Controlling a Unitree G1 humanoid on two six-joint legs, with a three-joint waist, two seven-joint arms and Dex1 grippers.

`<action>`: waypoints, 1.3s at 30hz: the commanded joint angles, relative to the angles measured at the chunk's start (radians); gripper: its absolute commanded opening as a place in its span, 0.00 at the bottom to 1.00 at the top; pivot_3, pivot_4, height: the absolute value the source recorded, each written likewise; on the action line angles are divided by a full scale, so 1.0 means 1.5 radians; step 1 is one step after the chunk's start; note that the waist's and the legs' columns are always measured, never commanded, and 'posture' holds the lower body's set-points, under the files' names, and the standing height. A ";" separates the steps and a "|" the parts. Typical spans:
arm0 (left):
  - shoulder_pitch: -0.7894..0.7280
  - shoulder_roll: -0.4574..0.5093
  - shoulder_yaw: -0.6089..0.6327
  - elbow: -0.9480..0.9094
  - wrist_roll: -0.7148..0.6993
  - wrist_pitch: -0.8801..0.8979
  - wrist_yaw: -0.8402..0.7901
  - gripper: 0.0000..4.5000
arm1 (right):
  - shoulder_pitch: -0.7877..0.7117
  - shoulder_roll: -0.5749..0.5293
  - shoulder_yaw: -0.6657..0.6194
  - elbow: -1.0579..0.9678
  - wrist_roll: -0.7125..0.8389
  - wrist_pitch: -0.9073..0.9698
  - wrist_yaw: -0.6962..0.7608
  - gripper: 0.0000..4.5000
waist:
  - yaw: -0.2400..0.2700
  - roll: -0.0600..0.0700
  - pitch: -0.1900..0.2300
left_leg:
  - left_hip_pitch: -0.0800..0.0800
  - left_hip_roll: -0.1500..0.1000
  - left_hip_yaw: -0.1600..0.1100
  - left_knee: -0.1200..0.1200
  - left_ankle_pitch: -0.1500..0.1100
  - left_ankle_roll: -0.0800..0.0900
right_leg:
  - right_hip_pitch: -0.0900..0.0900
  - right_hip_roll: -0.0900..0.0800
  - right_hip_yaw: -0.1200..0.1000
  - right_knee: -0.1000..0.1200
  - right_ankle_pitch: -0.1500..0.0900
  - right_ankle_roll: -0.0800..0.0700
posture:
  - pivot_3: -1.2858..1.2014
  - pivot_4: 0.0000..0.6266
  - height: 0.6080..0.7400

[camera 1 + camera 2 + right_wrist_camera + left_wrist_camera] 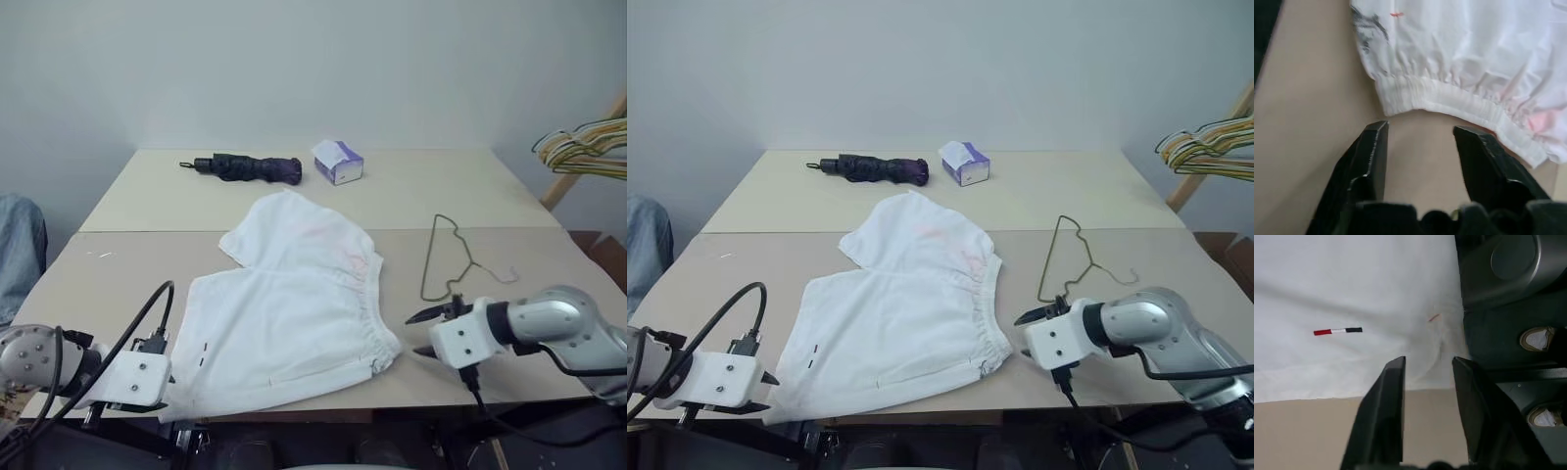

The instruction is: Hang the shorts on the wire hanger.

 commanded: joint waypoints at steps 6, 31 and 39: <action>-0.230 -0.081 -0.044 0.017 -0.138 0.048 0.043 1.00 | -0.115 0.112 -0.051 0.045 0.001 0.355 -0.162 1.00 | -0.002 -0.001 -0.001 | 0.002 0.000 0.000 0.000 -0.002 -0.004 | 0.002 0.000 0.000 0.000 0.000 0.000 | 0.52 0.00 1.00; -0.638 -0.270 -0.269 0.207 -0.076 -0.030 0.065 1.00 | -0.115 0.206 -0.112 0.227 -0.011 0.612 -0.342 1.00 | -0.023 0.000 -0.001 | -0.006 -0.001 -0.001 0.002 0.002 0.002 | -0.001 0.001 0.001 0.000 0.005 0.005 | 0.49 0.00 1.00; -0.632 -0.308 -0.260 0.170 -0.126 0.029 0.094 1.00 | -0.208 0.276 -0.184 0.228 0.067 0.695 -0.372 1.00 | -0.044 0.001 -0.001 | -0.002 -0.001 -0.001 0.002 0.002 0.002 | 0.003 0.002 0.002 0.000 0.005 0.005 | 0.49 0.00 1.00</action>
